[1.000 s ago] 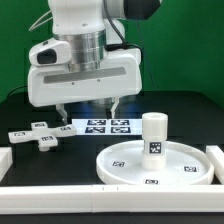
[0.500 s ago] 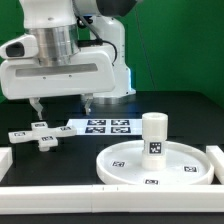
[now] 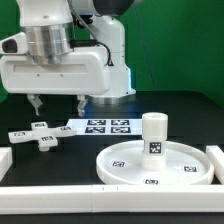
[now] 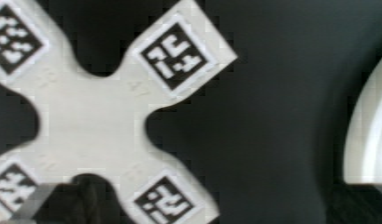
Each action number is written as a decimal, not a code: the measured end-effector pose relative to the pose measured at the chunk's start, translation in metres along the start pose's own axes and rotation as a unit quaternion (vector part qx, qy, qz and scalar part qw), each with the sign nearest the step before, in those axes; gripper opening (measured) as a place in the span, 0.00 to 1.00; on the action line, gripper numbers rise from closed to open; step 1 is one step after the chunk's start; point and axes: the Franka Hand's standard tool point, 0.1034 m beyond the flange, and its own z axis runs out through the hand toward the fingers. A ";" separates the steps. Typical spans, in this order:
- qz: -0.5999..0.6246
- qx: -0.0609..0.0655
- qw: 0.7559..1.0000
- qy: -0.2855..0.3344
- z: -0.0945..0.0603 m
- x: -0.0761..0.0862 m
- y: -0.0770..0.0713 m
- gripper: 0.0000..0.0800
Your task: Assemble round table
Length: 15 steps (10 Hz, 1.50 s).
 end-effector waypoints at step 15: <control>-0.018 -0.028 0.998 0.060 0.016 0.001 0.029 0.81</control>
Offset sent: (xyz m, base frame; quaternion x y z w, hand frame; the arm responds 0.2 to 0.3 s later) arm 0.0000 0.0000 0.0000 0.0000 0.0000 0.0000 1.0000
